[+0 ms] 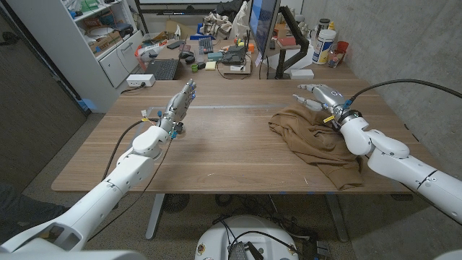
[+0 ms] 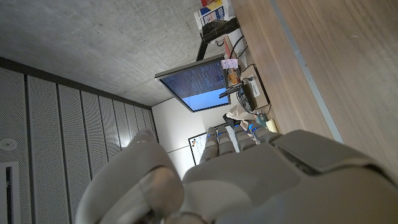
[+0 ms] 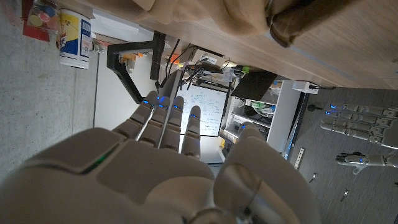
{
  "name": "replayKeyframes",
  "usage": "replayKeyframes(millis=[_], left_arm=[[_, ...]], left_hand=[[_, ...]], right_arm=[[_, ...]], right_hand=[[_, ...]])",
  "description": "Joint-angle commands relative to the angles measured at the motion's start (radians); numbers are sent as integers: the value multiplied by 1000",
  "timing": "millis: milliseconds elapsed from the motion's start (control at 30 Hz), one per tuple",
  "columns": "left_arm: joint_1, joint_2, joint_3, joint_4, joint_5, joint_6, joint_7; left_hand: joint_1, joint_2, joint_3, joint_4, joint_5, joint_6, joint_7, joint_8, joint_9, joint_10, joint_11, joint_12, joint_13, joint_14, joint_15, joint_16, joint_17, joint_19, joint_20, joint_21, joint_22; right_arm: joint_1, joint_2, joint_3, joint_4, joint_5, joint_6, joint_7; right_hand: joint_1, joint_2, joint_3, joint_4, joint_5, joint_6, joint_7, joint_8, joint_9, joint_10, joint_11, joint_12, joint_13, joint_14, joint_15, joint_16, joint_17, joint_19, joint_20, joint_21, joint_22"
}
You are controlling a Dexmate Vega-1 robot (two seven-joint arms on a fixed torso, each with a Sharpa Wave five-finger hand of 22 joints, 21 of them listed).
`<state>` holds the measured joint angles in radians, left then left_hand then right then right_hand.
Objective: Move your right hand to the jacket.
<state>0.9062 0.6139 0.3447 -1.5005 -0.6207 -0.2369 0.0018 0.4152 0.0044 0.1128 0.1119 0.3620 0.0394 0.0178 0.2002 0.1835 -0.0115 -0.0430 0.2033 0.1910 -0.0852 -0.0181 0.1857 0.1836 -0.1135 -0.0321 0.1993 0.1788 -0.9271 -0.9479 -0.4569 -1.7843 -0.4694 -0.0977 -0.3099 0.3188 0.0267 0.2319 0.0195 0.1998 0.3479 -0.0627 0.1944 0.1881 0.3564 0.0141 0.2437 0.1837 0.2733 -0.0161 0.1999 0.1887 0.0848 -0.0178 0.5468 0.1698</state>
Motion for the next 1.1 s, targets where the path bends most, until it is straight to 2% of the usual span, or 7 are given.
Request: replayKeyframes(millis=[33,667,1100], left_arm=[[4,2,-3,-1,-2,-4,-1],[9,5,-3,-6,0,-2,2],[10,10,-2,-16,4,2,4]], left_hand=[[-2,9,-8,0,4,8,-3,1,4,-2,-10,1,1,-14,-2,2,4,-10,1,-1,4],[-1,11,-12,0,4,14,-4,3,4,1,-12,2,1,-14,-2,3,4,-14,3,0,5],[-1,12,-14,0,4,16,-5,3,4,0,-10,2,1,-15,-3,3,4,-15,6,0,5]], right_arm=[[3,-15,-16,-15,-10,-51,42],[26,-30,-55,-30,-56,-105,109],[32,-32,-71,-23,-69,-120,125]], right_hand=[[-10,-2,-3,1,6,-4,-9,-1,5,-7,-4,-2,6,-5,0,-4,1,8,7,-6,5],[-15,-2,-5,1,6,1,-14,2,5,3,-6,-1,6,2,-5,-1,1,11,6,-15,6],[-18,-2,-7,1,6,1,-15,3,5,7,-4,-1,6,5,-8,0,1,12,7,-21,6]])
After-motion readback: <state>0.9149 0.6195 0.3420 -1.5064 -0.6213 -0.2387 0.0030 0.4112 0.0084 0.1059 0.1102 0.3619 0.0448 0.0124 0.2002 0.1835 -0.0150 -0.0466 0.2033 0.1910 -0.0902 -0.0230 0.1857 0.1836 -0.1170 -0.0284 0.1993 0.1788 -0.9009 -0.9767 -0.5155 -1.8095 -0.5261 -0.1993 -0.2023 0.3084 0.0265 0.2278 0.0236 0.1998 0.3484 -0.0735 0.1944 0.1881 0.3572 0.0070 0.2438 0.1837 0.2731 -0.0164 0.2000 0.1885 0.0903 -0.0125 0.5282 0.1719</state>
